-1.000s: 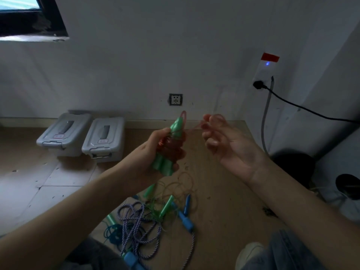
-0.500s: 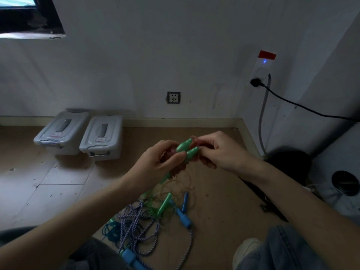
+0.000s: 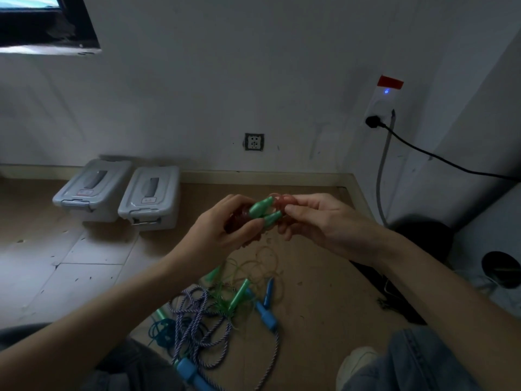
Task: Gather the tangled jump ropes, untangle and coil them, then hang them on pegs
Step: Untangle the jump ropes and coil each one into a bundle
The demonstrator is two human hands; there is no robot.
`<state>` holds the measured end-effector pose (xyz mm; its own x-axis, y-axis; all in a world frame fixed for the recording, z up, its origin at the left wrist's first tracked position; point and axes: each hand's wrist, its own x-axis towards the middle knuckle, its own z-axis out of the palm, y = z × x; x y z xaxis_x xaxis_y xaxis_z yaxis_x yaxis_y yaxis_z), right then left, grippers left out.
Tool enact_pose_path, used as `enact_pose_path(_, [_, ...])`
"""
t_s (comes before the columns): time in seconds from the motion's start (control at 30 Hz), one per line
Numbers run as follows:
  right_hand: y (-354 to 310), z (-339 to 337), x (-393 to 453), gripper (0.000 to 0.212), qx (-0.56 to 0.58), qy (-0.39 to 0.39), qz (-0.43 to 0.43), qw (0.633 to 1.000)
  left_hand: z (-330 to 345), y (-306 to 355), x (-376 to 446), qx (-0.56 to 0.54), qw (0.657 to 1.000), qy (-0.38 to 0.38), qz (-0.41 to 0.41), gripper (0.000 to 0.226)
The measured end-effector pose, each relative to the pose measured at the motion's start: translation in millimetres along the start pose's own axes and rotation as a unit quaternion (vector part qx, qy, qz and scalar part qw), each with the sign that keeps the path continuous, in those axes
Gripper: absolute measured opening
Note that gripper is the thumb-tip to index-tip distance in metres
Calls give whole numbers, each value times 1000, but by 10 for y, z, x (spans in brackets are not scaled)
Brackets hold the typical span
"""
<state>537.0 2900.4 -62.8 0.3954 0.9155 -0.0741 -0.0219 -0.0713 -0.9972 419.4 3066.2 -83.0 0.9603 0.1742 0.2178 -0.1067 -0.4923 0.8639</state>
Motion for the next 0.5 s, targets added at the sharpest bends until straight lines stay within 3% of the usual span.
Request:
enact_pose_path(0.13, [-14, 5, 2, 39, 93, -37, 42, 994, -9, -26, -30, -7, 1000, -4, 1, 35])
enact_pose_path(0.27, [10, 28, 19, 37, 103, 13, 46, 993, -19, -91, -85, -39, 999, -26, 3, 30])
enact_pose_path(0.33, [63, 52, 9, 33, 44, 48, 46, 997, 14, -141, -148, -64, 997, -47, 0, 27])
enact_pose_path(0.4, [109, 126, 20, 23, -92, 65, 28, 993, 58, -196, -201, -106, 992, -66, -19, 28])
enact_pose_path(0.5, [172, 236, 87, 22, -290, 51, -11, 956, 92, -272, -258, -159, 984, -66, -52, 26])
